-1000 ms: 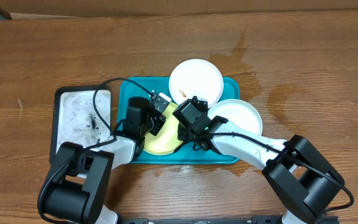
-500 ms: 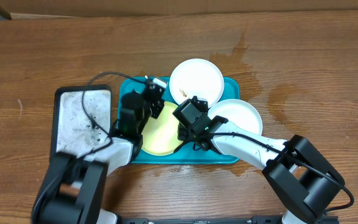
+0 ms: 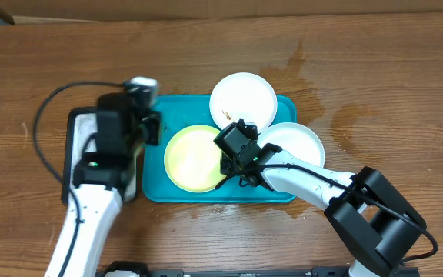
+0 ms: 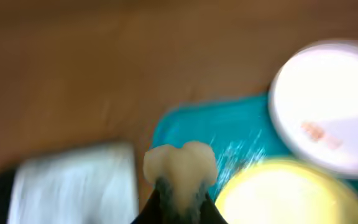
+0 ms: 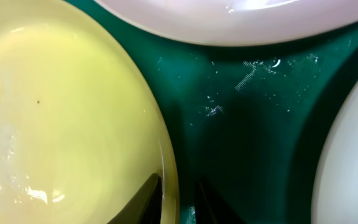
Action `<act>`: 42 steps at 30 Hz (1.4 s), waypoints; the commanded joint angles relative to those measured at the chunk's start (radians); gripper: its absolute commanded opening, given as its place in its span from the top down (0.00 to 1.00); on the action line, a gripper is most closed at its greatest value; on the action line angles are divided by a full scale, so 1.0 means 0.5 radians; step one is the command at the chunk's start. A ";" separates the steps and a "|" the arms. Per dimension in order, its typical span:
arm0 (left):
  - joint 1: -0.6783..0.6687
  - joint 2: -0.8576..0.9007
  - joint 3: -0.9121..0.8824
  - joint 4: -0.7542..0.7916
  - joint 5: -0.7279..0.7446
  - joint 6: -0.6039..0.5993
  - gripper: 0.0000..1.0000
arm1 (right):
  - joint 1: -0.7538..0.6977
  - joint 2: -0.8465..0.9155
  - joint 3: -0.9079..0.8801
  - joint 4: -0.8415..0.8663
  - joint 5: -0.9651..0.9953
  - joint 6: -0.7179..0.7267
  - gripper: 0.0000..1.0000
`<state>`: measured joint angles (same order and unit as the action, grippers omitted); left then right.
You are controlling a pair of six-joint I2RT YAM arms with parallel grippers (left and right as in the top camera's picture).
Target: Clean dirty plates on tray and stack at the side
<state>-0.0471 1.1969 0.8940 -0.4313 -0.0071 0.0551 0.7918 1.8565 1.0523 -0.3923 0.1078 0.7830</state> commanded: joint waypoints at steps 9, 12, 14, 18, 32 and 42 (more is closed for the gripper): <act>0.993 0.011 0.134 -0.510 1.301 -0.231 0.96 | -0.004 0.009 0.138 -0.104 -0.095 -0.066 0.96; 1.117 0.011 0.175 -0.582 1.363 -0.227 0.96 | -0.004 0.009 0.295 -0.298 -0.101 -0.066 0.96; 1.130 0.011 0.217 -0.649 1.347 -0.198 0.96 | -0.005 0.009 0.405 -0.433 -0.136 -0.099 0.96; 1.127 0.025 0.481 -0.956 1.209 -0.168 0.96 | -0.004 0.009 0.719 -0.755 -0.176 -0.209 0.96; 1.130 0.419 1.386 -1.553 1.441 -0.068 0.87 | -0.095 0.009 1.133 -0.968 -0.317 -0.381 0.96; 1.176 0.467 1.576 -1.551 1.707 -0.182 0.96 | -0.109 0.010 1.156 -0.654 -0.244 -0.433 0.96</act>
<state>0.5201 1.4307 1.6356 -1.2057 0.7498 -0.0170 0.7330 1.8656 1.5898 -0.7639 -0.0364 0.5800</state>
